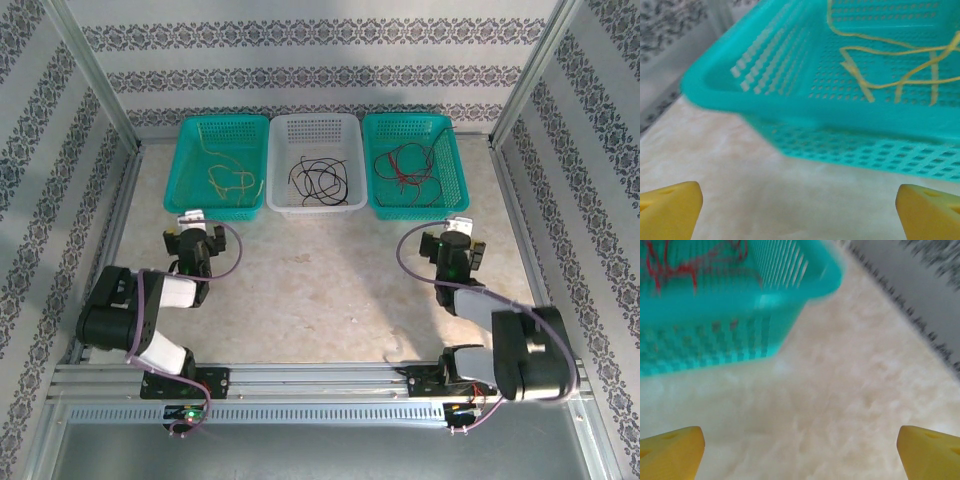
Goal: Untangle the cables
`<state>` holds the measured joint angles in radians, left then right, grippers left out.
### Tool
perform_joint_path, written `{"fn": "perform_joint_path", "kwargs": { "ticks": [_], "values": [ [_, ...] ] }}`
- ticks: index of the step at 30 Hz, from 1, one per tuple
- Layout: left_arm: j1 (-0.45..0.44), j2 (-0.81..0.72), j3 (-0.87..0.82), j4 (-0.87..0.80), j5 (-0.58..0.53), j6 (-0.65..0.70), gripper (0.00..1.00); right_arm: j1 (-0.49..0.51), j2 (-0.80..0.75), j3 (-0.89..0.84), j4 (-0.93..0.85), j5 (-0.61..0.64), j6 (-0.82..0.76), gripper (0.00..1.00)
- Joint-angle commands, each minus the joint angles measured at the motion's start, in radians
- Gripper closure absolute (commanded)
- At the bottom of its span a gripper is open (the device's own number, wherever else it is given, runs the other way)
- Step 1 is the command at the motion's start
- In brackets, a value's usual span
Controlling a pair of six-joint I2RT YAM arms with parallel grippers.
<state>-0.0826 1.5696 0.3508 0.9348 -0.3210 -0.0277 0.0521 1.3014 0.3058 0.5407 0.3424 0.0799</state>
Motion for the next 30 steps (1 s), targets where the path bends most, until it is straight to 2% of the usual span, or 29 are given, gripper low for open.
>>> {"fn": "perform_joint_path", "kwargs": {
  "ticks": [1, 2, 3, 4, 6, 8, 10, 13, 19, 25, 30],
  "values": [
    [0.045, -0.001, -0.013, 0.057, 0.147, -0.002, 0.01, -0.032, 0.049, 0.073, 0.214, -0.257, -0.045, 0.02],
    [0.075, 0.004, -0.015, 0.072, 0.176, -0.029, 0.01, -0.025, 0.121, 0.053, 0.339, -0.313, -0.071, 0.02],
    [0.083, 0.039, -0.034, 0.177, 0.191, -0.020, 0.01, -0.012, 0.192, 0.049, 0.406, -0.322, -0.090, 0.02],
    [0.084, 0.037, -0.043, 0.185, 0.200, -0.021, 0.01, -0.005, 0.261, 0.030, 0.547, -0.307, -0.088, 0.02],
    [0.083, 0.011, -0.019, 0.093, 0.182, -0.034, 0.01, -0.021, 0.201, 0.029, 0.411, -0.254, -0.055, 0.02],
    [0.081, 0.035, -0.021, 0.140, 0.180, -0.017, 0.01, -0.026, 0.246, 0.032, 0.490, -0.189, -0.021, 0.02],
    [0.081, 0.022, -0.013, 0.105, 0.184, -0.024, 0.01, -0.026, 0.219, 0.032, 0.414, -0.175, -0.014, 0.02],
    [0.081, 0.024, 0.005, 0.074, 0.229, -0.006, 0.01, -0.024, 0.233, 0.032, 0.462, -0.171, -0.017, 0.02],
    [0.080, 0.026, 0.038, 0.015, 0.318, 0.029, 0.01, -0.018, 0.228, 0.032, 0.443, -0.164, -0.022, 0.02],
    [0.080, 0.027, 0.036, 0.021, 0.321, 0.029, 0.01, -0.017, 0.230, 0.032, 0.441, -0.169, -0.026, 0.02],
    [0.080, 0.028, 0.036, 0.022, 0.319, 0.031, 0.01, -0.030, 0.236, 0.072, 0.411, -0.225, -0.027, 0.02]
  ]
}}
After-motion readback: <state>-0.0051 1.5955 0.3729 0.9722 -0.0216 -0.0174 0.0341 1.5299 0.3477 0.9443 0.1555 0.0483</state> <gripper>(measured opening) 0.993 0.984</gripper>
